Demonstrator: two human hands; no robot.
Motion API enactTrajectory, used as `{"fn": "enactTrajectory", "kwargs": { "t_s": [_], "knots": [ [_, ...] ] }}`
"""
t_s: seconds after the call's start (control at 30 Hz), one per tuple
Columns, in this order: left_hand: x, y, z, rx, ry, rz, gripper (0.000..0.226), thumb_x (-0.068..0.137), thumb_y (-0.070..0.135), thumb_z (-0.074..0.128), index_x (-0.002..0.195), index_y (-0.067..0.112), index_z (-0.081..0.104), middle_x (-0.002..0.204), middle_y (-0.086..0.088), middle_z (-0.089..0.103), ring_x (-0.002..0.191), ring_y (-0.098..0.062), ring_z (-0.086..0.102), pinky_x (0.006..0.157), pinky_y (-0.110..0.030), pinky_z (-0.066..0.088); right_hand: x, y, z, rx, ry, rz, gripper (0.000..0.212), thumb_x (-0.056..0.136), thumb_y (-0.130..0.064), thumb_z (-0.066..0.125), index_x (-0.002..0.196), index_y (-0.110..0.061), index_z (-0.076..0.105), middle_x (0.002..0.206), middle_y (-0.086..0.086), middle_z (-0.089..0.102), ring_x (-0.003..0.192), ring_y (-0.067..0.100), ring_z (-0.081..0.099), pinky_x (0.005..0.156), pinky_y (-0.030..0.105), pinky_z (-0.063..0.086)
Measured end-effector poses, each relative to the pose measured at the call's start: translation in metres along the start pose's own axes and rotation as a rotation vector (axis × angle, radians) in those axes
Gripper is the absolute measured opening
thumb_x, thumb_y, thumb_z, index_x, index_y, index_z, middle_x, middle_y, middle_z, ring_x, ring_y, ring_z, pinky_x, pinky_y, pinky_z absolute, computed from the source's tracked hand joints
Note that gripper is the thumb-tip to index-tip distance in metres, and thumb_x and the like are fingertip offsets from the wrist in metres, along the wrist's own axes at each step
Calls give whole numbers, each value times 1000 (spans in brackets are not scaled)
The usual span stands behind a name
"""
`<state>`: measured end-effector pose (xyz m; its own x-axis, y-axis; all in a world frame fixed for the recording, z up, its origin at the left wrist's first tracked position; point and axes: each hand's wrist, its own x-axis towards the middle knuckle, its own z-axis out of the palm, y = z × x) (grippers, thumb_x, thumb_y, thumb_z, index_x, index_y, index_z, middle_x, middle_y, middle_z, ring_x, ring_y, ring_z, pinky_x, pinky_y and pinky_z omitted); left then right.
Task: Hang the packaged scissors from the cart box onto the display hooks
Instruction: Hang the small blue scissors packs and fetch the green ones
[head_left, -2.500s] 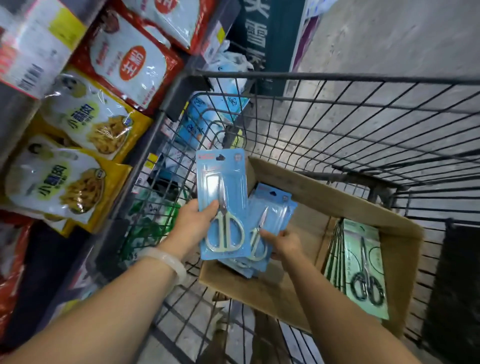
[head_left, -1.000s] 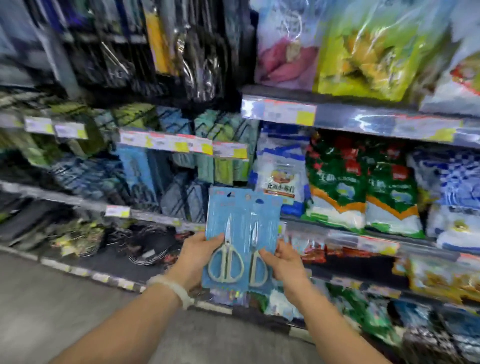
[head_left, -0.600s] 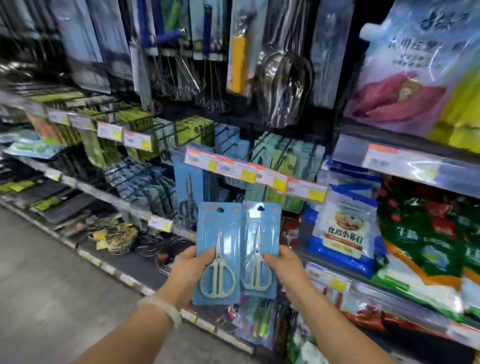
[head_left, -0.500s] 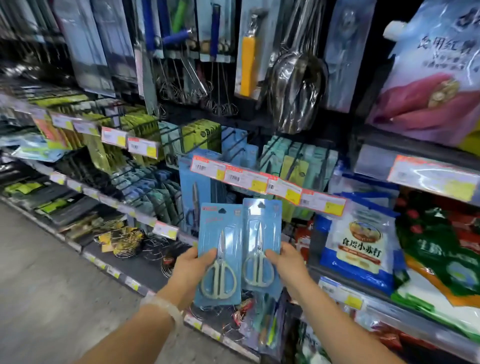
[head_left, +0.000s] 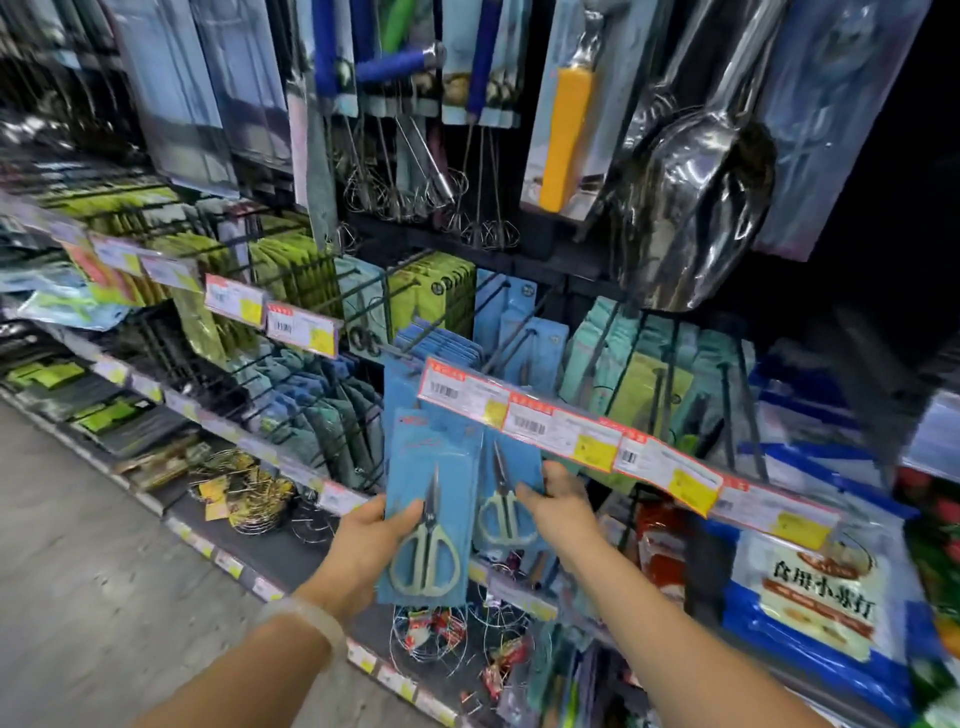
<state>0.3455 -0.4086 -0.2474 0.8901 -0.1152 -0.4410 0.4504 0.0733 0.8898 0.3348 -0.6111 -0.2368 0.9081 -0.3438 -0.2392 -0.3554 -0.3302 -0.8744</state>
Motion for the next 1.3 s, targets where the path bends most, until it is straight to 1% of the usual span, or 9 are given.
{"fn": "enactTrajectory", "kwargs": {
  "t_s": [0.2,0.37,0.63,0.73,0.8,0.97,1.03,1.13,1.3],
  "knots": [
    [16,8,-23,24,-63,-35,21,89,13,62,108,5,67,101,-16,73,96,-37,68,89,-55,52,-13,-8,19,34,-16,-68,25,92,-9,54,117,-7,54,102,4,59,88,13,53,55,12,38],
    [24,24,-42,56,-118,-34,21,90,11,61,109,4,66,102,-17,72,95,-37,68,88,-55,52,-16,-25,33,251,81,-69,25,91,-2,54,114,-13,52,108,2,60,97,15,56,83,24,42],
    [31,29,-54,154,-163,-7,27,86,9,66,106,-10,62,104,-27,68,95,-40,66,88,-57,51,-11,-33,54,375,187,104,21,93,-9,54,113,-10,51,115,9,61,100,24,59,95,40,47],
    [34,28,-57,187,-215,-13,21,87,9,64,103,-3,65,99,-20,71,92,-36,68,88,-52,53,-6,-40,53,210,238,216,48,92,-33,55,131,-8,43,125,10,57,113,29,56,100,41,44],
    [35,26,-55,184,-242,-12,11,88,7,63,96,0,66,96,-18,72,86,-32,68,84,-47,55,-13,-40,53,114,272,249,58,89,-43,56,132,-6,43,118,13,59,107,30,58,93,41,46],
    [34,18,-37,158,-292,-13,6,88,5,61,92,5,66,86,-10,72,75,-24,67,74,-37,55,-53,-35,71,283,12,136,25,89,-32,60,106,-15,56,111,8,66,102,24,65,93,41,51],
    [32,15,-27,147,-304,-1,8,87,4,62,94,4,66,87,-12,71,76,-25,66,77,-39,55,-57,-29,78,257,75,75,10,89,-14,61,97,-16,56,108,15,67,101,31,65,90,48,52],
    [30,17,-14,132,-318,46,10,86,4,64,96,3,61,86,-11,69,77,-24,64,81,-39,54,-55,-29,71,269,224,25,21,89,-4,59,86,-25,54,105,16,67,99,34,65,88,53,51],
    [29,40,1,129,-339,181,4,89,7,61,87,9,60,74,1,63,58,0,62,53,-9,48,-47,-48,52,277,285,-85,16,89,-3,58,88,-19,59,94,1,66,88,20,63,85,38,53]
  ]
}}
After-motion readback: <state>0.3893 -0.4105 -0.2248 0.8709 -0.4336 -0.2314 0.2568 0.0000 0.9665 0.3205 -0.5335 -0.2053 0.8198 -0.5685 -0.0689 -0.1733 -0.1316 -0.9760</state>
